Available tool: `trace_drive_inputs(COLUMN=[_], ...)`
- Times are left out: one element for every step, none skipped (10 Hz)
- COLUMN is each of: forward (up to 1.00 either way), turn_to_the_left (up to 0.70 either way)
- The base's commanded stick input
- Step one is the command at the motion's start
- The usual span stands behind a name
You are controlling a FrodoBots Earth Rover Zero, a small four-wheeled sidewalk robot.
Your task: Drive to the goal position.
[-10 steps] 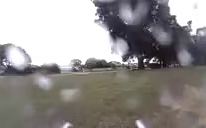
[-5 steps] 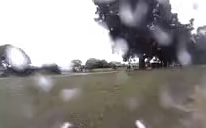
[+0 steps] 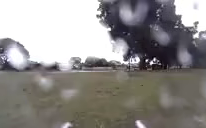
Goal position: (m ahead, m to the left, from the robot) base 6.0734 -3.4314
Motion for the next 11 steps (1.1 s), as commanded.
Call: trace_drive_inputs(forward=[0.99, 0.99, 0.99, 0.99, 0.99, 0.99, 0.99, 0.99, 0.99, 0.99, 0.99], turn_to_the_left=[-0.39, -0.30, -0.16, -0.01, 0.01, 0.01, 0.01, 0.01, 0.01, 0.01, 0.01])
